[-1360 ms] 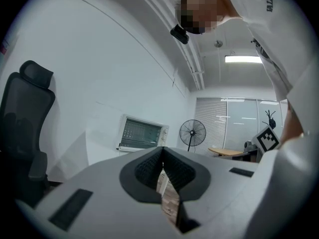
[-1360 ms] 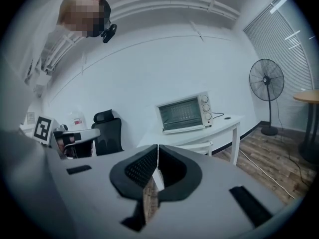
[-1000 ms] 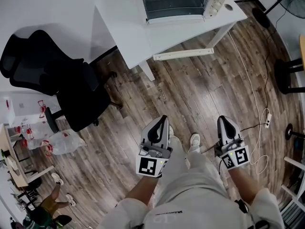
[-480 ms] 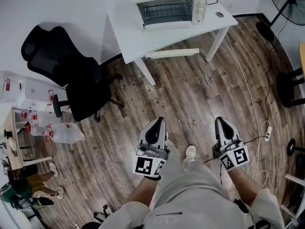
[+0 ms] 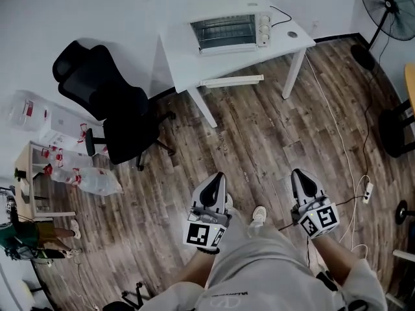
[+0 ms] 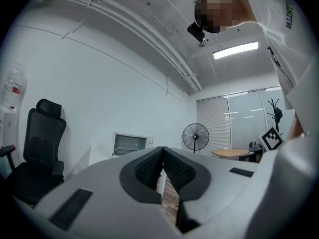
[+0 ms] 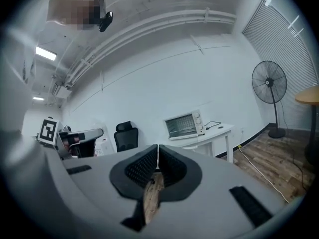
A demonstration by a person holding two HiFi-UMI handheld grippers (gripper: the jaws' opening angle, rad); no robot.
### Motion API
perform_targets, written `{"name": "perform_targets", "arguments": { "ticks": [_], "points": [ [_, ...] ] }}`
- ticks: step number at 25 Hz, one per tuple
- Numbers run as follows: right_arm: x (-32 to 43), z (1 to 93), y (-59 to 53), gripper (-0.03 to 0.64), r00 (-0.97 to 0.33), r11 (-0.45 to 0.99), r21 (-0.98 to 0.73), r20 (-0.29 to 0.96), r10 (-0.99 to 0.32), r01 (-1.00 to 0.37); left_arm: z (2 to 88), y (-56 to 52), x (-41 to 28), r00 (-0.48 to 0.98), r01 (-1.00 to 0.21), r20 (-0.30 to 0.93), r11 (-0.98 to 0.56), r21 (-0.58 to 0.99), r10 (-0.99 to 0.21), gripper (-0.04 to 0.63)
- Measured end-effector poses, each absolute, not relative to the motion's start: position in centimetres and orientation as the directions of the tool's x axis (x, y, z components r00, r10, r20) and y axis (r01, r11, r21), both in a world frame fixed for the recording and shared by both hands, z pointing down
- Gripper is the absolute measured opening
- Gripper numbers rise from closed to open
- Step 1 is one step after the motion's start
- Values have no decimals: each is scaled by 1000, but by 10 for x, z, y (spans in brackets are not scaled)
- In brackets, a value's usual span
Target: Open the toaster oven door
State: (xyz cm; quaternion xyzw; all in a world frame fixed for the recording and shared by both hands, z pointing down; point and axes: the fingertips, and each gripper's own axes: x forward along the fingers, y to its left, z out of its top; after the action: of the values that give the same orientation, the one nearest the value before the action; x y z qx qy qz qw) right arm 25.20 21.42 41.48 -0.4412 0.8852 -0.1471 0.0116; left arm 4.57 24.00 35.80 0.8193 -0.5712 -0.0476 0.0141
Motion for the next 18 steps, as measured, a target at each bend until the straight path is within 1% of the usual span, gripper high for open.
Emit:
{"name": "perform_targets", "arguments": {
  "ticks": [9, 14, 18],
  "points": [
    [238, 409, 252, 18, -616, 574, -274, 100, -781, -772, 351, 275, 41, 364, -927, -76, -369, 63, -928, 9],
    [217, 407, 274, 18, -605, 560, -274, 116, -788, -782, 343, 294, 26, 392, -915, -96, -399, 66, -915, 9],
    [191, 400, 298, 18, -600, 557, -275, 104, -793, -784, 334, 317, 11, 421, -900, -123, -431, 69, -899, 9]
  ]
}}
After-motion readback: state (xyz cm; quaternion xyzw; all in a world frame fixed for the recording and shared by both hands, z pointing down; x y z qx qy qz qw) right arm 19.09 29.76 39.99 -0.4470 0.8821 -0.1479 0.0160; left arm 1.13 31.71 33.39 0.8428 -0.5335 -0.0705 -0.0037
